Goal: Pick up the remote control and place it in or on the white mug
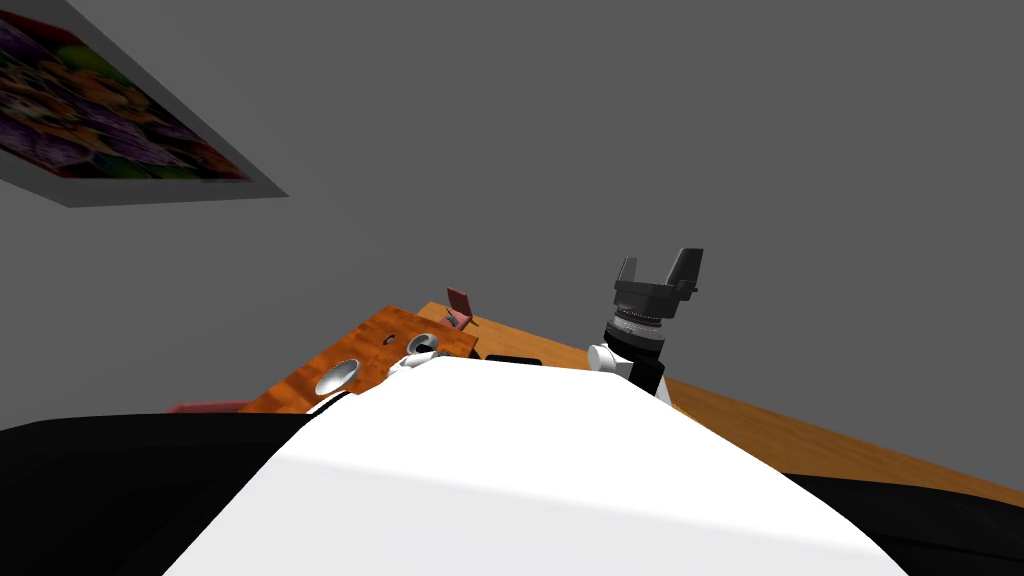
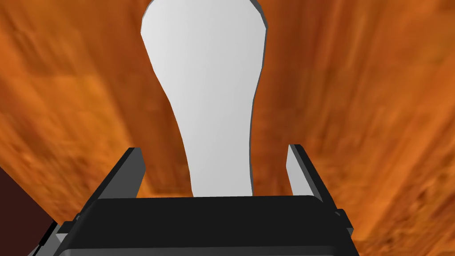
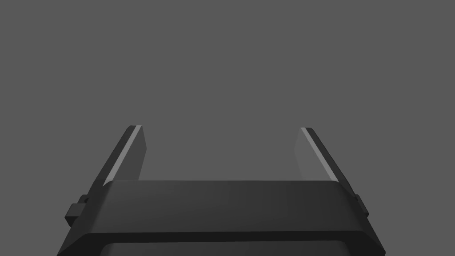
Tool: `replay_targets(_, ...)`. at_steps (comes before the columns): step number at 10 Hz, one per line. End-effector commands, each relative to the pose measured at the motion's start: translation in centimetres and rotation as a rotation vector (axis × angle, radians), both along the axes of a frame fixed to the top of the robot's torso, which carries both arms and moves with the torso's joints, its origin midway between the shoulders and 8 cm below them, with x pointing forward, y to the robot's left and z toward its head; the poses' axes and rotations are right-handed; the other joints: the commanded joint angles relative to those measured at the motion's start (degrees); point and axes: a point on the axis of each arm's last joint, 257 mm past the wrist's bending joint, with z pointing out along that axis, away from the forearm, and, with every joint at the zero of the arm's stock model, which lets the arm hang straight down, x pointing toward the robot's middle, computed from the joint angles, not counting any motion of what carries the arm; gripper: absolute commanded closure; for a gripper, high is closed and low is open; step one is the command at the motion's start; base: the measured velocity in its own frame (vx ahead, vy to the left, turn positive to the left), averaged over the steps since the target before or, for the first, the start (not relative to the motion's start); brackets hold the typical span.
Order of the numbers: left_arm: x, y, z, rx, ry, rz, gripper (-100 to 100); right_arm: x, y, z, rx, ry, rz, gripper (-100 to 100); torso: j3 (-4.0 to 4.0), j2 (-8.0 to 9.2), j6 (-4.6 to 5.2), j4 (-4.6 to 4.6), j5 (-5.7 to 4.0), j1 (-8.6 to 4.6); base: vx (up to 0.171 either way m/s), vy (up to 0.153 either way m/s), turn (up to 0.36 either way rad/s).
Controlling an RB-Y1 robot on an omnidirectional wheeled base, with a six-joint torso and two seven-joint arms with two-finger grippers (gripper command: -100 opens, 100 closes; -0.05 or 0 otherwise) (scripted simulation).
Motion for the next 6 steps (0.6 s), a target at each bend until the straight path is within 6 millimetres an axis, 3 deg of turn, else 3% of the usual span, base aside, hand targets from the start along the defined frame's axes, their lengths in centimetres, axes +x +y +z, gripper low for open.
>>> replay_targets(1,0.8,-0.8,-0.4,0.002,-0.002,0.014,-100,0.0,0.0,0.0,0.0,0.0,0.0,0,0.0,0.0,0.0,0.0,0.0,0.0,-0.031,0.036,-0.047)
replay_targets(3,1.6,-1.6,-0.8,0.003,-0.003,0.026,-100,0.0,0.0,0.0,0.0,0.0,0.0,0,0.16,0.29,0.02,0.06,0.05,0.27,-0.077,0.088,-0.06)
replay_targets(6,4.2,-4.6,-1.6,0.0,-0.013,0.055,-100,0.0,0.0,0.0,0.0,0.0,0.0,0,0.21,0.37,0.01,0.08,0.07,0.32,-0.085,0.102,-0.06)
